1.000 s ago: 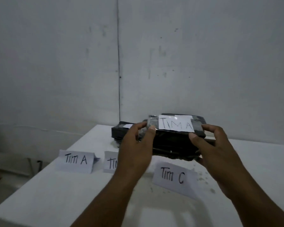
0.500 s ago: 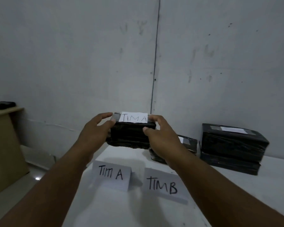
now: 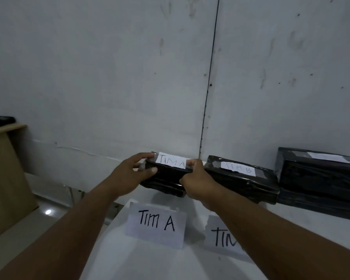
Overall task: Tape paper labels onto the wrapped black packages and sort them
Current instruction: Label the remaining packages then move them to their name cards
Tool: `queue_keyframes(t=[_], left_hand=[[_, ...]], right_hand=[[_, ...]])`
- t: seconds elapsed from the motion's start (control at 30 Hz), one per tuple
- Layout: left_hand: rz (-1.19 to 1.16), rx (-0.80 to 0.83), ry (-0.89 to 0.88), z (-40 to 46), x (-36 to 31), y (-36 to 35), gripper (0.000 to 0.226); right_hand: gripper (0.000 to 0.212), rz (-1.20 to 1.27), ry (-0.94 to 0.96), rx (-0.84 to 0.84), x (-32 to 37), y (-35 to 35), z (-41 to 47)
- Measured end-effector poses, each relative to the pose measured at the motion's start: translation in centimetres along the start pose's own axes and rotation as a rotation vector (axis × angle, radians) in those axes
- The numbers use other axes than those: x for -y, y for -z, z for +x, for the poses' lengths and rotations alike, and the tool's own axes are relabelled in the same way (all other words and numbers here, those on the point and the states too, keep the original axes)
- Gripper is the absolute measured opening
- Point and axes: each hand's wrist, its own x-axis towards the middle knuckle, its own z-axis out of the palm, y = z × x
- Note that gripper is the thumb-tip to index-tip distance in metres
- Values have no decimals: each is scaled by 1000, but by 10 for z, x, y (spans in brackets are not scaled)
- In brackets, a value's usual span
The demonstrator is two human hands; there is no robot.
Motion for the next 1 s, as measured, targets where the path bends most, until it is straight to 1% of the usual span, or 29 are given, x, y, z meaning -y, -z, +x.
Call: queue_keyframes(t=[0.07,0.1,0.23,0.3,0.33,0.37,0.47,0.53,0.63,0.8,1.0], left_hand=[[30,74,-4,1,14,-3,60],[47,98,2,1,17,-5,66],[145,89,-8,3,32,-10,72],[186,74,-2,2,37,-11,73],[190,69,3,3,41,-11,73],[186,71,5,4,44,-10,73],[165,98,25,7,46,-7,70],[177,115,34,11,45,-4,68],[205,133,38,17,42,-3,65],[231,143,33,30,43,-9,65],[349,142,15,54,40,-19,63]], right_hand=[[54,-47,-15,14,-7,0,6],[57,-78,-20,23,-10,0,8],[69,-227,-3,81,-19,2,13],[79,-420,72,129,-19,4,11],[82,-551,135,119,-19,5,10],[80,-675,209,73,-19,5,10],[48,-970,441,-152,-19,-1,8],[42,-1075,507,-227,-20,-8,10],[33,-1162,573,-234,-19,-13,17],[18,-1327,631,-261,-12,-12,22],[18,-1413,591,-298,-3,-10,36]])
